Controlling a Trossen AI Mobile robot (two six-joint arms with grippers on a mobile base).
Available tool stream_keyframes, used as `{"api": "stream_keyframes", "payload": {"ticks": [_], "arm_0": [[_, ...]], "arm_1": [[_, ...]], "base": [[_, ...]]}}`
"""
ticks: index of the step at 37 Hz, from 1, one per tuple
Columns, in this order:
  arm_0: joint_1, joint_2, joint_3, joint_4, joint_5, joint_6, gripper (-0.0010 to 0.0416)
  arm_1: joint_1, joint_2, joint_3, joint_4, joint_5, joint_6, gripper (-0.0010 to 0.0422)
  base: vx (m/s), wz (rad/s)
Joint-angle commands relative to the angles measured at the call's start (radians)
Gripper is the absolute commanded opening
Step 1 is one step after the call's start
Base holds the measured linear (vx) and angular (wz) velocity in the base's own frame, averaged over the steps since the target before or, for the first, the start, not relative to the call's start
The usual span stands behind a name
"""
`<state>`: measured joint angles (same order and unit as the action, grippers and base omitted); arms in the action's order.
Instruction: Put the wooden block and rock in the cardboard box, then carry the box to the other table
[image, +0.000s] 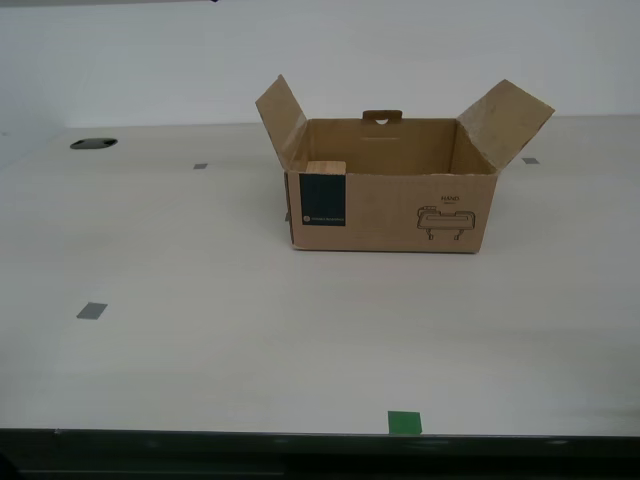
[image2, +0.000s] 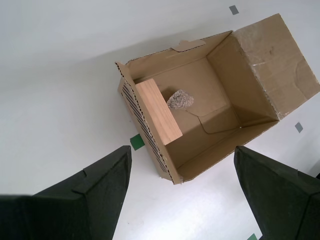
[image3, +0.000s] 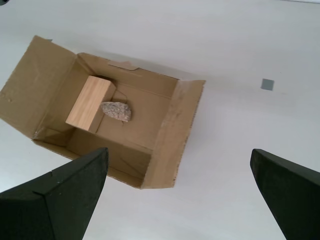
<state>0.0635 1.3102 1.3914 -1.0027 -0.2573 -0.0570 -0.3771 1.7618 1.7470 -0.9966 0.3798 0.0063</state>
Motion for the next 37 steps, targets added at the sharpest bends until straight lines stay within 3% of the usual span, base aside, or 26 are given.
{"api": "stream_keyframes", "payload": {"ticks": [1, 10, 21, 37], "arm_0": [[-0.006, 0.0, 0.001, -0.002, 0.0, -0.002, 0.0394], [-0.006, 0.014, -0.003, -0.005, 0.0, -0.002, 0.0394], [-0.006, 0.061, -0.105, 0.031, 0.0, 0.003, 0.0394], [-0.006, 0.223, -0.15, 0.109, -0.011, 0.005, 0.0394]], "arm_1": [[0.002, 0.001, -0.006, 0.001, 0.002, 0.004, 0.0277], [0.006, 0.001, -0.097, 0.054, 0.002, -0.002, 0.0277], [0.01, 0.001, -0.199, 0.192, 0.003, -0.087, 0.0277], [0.011, 0.136, -0.203, 0.211, 0.016, -0.094, 0.0277]], "base": [[0.0, 0.0], [0.0, 0.0], [0.0, 0.0], [0.0, 0.0]]}}
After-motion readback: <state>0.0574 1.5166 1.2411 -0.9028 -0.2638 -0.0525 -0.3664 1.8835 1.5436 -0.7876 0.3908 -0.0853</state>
